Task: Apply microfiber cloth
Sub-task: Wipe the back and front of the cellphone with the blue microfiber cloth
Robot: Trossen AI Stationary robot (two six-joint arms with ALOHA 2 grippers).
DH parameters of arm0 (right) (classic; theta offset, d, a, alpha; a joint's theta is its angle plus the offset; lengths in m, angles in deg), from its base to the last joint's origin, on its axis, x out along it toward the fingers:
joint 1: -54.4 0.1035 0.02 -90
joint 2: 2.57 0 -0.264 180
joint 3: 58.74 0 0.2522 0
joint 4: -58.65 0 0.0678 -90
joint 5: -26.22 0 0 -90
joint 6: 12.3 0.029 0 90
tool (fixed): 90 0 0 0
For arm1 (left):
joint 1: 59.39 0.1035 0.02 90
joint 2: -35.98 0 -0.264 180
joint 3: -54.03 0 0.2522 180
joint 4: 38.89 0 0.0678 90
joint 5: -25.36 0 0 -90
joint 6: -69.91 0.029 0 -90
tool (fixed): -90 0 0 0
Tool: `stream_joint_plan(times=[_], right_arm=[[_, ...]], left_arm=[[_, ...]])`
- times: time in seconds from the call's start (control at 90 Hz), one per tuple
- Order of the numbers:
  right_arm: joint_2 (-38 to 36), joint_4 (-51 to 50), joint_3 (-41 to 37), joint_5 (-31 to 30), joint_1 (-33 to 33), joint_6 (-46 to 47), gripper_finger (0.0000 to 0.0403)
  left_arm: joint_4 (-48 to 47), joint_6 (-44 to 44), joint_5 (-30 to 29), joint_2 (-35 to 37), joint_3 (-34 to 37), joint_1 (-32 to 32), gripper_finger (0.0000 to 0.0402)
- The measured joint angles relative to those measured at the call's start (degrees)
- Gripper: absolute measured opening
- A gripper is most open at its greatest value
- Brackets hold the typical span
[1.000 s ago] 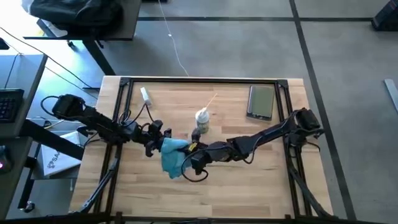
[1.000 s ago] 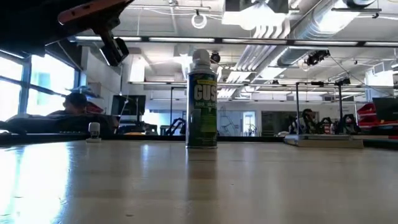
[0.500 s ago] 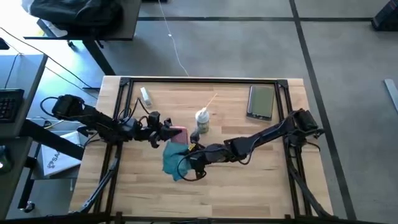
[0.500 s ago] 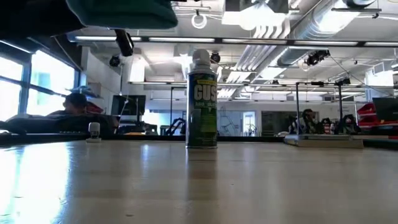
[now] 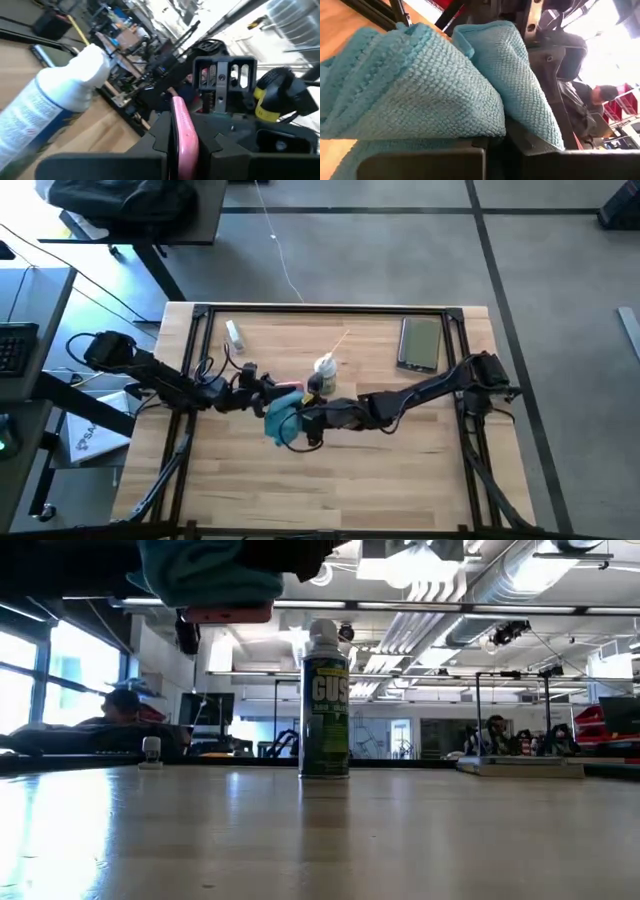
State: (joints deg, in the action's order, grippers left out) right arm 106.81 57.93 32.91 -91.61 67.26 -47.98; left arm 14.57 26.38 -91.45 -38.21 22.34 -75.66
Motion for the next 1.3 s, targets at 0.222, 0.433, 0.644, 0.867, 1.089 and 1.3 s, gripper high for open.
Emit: stream_joint_plan(times=[0.222, 0.433, 0.644, 0.867, 1.089, 1.3], right_arm=[[1.95, 0.35, 0.11, 12.31, -1.92, 3.73, 0.0000], [4.68, -1.50, 0.00, 15.13, -0.90, 7.67, 0.0000], [3.62, -1.05, 0.00, 7.14, 0.03, 4.89, 0.0000], [3.32, 4.54, 0.06, -1.08, -1.41, -0.32, 0.0000], [3.39, 6.64, -0.13, 5.17, -2.40, -0.33, 0.0000], [3.24, 3.36, 0.20, 12.59, -2.55, 5.33, 0.0000]], left_arm=[[-0.56, 0.34, -3.00, -0.09, -0.68, -0.11, 0.0012], [-0.46, 5.65, -8.28, -0.09, -2.22, 0.02, 0.0012], [-0.68, 5.79, -8.72, -0.02, -2.54, -0.12, 0.0012], [-3.73, 3.56, -10.38, -0.83, -2.49, -1.02, 0.0012], [-2.12, 0.20, -9.84, -2.80, -2.43, -1.06, 0.0012], [2.75, 2.97, -9.34, -2.93, -2.40, -1.14, 0.0012]])
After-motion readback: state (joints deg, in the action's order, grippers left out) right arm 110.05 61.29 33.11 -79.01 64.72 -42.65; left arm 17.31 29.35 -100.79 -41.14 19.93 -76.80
